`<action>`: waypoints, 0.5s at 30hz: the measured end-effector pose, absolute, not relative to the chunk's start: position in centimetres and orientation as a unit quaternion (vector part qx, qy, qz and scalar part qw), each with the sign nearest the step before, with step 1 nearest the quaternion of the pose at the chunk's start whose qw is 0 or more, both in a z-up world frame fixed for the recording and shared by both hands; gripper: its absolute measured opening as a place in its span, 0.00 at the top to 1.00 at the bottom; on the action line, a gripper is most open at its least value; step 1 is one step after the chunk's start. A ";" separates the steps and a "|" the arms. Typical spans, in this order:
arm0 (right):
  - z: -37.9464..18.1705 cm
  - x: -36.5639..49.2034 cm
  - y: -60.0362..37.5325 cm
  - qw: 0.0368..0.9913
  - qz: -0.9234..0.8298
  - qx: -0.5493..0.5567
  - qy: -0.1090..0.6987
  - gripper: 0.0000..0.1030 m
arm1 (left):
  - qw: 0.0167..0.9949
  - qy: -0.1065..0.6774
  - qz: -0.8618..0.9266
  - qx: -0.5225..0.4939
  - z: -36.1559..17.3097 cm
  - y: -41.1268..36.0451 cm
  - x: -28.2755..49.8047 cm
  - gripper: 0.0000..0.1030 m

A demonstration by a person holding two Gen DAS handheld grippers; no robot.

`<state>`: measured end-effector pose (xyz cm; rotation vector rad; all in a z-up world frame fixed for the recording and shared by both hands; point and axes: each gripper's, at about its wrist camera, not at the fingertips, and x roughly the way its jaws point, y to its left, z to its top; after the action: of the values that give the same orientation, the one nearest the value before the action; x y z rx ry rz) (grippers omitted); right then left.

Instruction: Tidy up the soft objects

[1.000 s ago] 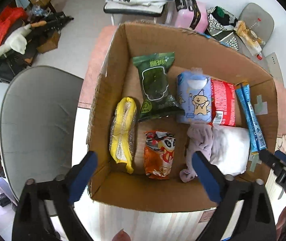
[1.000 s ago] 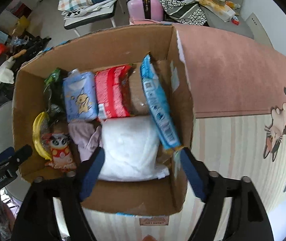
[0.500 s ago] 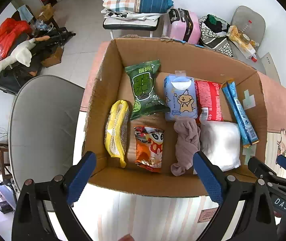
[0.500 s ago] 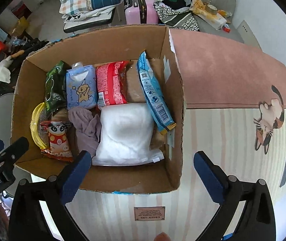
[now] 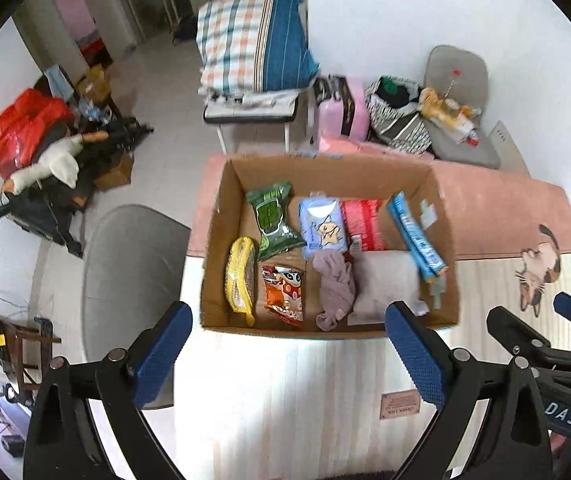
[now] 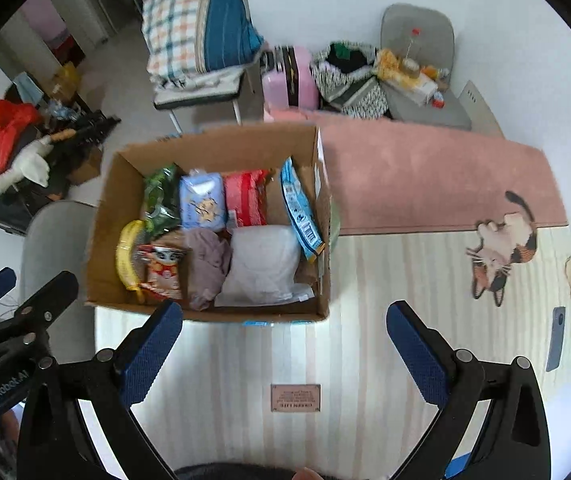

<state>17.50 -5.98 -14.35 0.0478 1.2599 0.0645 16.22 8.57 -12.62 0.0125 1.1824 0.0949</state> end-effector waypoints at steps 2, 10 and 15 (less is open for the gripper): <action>-11.7 15.9 -6.5 0.819 0.032 0.023 0.573 0.00 | 0.837 0.545 0.042 0.008 -10.7 8.3 15.1 0.04; -4.1 11.1 -7.4 0.850 0.042 0.023 0.525 0.00 | 0.859 0.511 0.030 -0.004 -4.4 8.0 11.4 0.04; -0.7 9.1 -7.7 0.865 0.044 0.017 0.500 0.00 | 0.869 0.494 0.022 -0.006 -1.8 7.4 9.9 0.04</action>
<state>9.07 -7.74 -0.70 0.0351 1.0469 0.0927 9.88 7.43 -1.84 -0.0124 1.0324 0.0459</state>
